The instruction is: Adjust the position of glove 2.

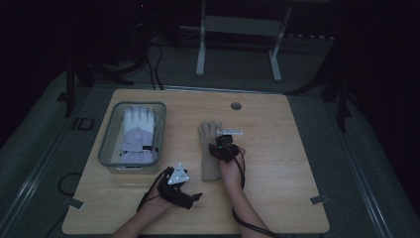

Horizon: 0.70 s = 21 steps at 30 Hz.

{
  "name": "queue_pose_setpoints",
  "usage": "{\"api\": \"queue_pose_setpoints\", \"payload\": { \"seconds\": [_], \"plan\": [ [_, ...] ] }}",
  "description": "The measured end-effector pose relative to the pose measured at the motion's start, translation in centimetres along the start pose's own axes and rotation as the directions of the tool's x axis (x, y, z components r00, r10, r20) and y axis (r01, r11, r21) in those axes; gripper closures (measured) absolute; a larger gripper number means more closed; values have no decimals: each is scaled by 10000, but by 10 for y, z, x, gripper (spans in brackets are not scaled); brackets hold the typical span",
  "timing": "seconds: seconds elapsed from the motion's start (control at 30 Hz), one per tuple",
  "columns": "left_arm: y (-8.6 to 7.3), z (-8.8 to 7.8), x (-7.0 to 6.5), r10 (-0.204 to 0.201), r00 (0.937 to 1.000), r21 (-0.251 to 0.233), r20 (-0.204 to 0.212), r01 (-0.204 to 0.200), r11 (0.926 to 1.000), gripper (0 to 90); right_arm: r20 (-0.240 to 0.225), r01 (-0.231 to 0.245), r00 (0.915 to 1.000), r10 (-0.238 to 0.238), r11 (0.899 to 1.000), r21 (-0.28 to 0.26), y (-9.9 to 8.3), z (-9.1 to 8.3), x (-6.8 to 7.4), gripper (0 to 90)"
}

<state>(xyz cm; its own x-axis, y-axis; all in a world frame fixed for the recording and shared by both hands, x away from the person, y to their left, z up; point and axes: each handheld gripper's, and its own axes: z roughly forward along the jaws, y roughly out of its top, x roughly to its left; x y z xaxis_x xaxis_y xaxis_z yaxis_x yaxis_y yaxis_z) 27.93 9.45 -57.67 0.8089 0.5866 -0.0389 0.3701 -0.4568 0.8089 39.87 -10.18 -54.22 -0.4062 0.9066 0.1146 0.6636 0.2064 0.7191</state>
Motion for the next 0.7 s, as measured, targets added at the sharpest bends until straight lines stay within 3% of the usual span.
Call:
{"api": "queue_pose_setpoints", "payload": {
  "seconds": [0.17,0.2,0.23,0.33,0.37,0.53,0.63,0.7],
  "plan": [
    [0,0,-1,27,10000,26,-26,-27,10000,20,-121,-27,9999,27,10000,-54,6,-9,-7,468],
    [0,0,-1,27,10000,21,-30,-27,10000,20,-78,117,9999,-117,9999,-58,7,-11,-8,483],
    [0,0,0,32,10000,21,-33,-32,10000,20,-100,183,9998,-183,9998,-31,7,-13,-9,603],
    [0,0,0,36,10000,68,-8,-36,10000,20,-333,368,9988,-360,9991,217,6,-19,-10,835],
    [0,0,0,42,10000,71,-11,-42,10000,20,-306,559,9980,-551,9981,265,5,-21,-9,866],
    [0,1,0,25,10000,86,-20,-25,10000,20,-424,924,9950,-899,9939,607,-6,-23,-10,898],
    [0,1,0,49,10000,97,-42,-49,9999,20,-349,942,9952,-911,9905,1005,-14,-16,-15,898],
    [0,1,0,52,10000,97,-54,-51,9999,20,-530,782,9959,-734,9924,948,-18,-14,-18,898]
  ]
}}
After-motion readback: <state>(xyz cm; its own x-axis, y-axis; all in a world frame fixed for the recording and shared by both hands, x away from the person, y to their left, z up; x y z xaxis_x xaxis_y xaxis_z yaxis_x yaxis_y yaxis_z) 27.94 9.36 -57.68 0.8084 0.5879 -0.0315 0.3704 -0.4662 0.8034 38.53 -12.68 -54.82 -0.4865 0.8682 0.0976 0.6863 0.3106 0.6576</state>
